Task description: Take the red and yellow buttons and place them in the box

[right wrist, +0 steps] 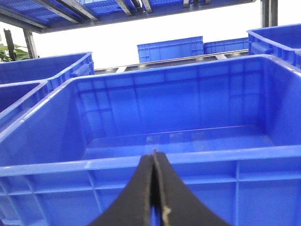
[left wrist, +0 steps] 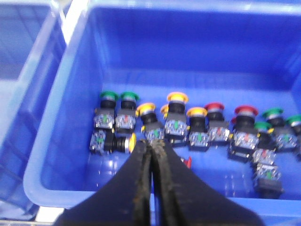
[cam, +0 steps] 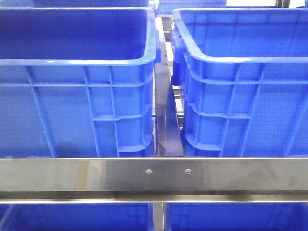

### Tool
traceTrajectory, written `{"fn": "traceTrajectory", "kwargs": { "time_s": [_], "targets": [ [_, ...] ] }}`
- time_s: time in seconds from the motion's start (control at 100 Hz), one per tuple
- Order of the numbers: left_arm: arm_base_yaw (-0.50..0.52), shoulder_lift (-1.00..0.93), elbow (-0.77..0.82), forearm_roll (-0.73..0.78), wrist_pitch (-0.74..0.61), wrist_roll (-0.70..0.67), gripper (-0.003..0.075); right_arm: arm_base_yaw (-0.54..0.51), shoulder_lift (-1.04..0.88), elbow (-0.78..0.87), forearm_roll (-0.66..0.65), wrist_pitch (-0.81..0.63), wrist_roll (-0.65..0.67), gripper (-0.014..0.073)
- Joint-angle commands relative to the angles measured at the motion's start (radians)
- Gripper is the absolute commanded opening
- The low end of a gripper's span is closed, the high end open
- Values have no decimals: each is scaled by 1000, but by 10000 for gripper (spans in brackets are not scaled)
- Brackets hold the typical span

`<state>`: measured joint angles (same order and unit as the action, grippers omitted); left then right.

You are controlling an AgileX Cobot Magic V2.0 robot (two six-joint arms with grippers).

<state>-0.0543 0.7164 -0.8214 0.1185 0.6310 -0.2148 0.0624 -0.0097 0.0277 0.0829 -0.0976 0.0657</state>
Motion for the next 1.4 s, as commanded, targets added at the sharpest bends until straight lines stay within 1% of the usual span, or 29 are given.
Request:
{"fn": "traceTrajectory", "kwargs": {
  "time_s": [0.0, 0.18, 0.21, 0.26, 0.33, 0.36, 0.37, 0.38, 0.4, 0.41, 0.45, 0.48, 0.52, 0.65, 0.8, 0.95, 1.09, 1.25, 1.39],
  "targets": [
    [1, 26, -38, -4, -76, -10, -19, 0, -26, -20, -7, -84, -1, -68],
    [1, 61, -38, -5, -67, -10, -13, 0, -26, -20, -7, -84, -1, -68],
    [1, 63, -38, -5, -65, -10, 2, 0, -26, -20, -7, -84, -1, -68],
    [1, 63, -38, -5, -62, -10, 54, 0, -26, -20, -7, -84, -1, -68],
    [1, 68, -38, -5, -61, -6, 190, 0, -26, -20, -7, -84, -1, -68],
    [1, 70, -38, -5, -61, -6, 281, 0, -26, -20, -7, -84, -1, -68],
    [1, 70, -38, -5, -61, -6, 301, 0, -26, -20, -7, -84, -1, -68],
    [1, 70, -38, -5, -61, -6, 340, 0, -26, -20, -7, -84, -1, -68],
    [1, 70, -38, -5, -61, -6, 377, 0, -26, -20, -7, -84, -1, -68],
    [1, 70, -38, -5, -61, -6, 413, 0, -26, -20, -7, -84, -1, -68],
    [1, 70, -38, -5, -61, -6, 504, 0, -26, -20, -7, -84, -1, -68],
    [1, 70, -38, -5, -61, -6, 545, 0, -26, -20, -7, -84, -1, -68],
    [1, 74, -38, -5, -61, -6, 579, 0, -26, -20, -7, -84, -1, -68],
    [-5, 92, -45, -15, -62, 19, 566, 0, -26, -20, -7, -84, -1, -68],
    [-70, 173, -111, -38, -52, 66, 564, 0, -26, -20, -7, -84, -1, -68],
    [-173, 329, -214, -38, -37, 67, 564, 0, -26, -20, -7, -84, -1, -68],
    [-236, 498, -313, -38, -11, 67, 564, 0, -26, -20, -7, -84, -1, -68],
    [-267, 679, -426, -38, 15, 67, 564, 0, -26, -20, -7, -84, -1, -68],
    [-277, 800, -498, -38, 37, 70, 564, 0, -26, -20, -7, -84, -1, -68]
  ]
}}
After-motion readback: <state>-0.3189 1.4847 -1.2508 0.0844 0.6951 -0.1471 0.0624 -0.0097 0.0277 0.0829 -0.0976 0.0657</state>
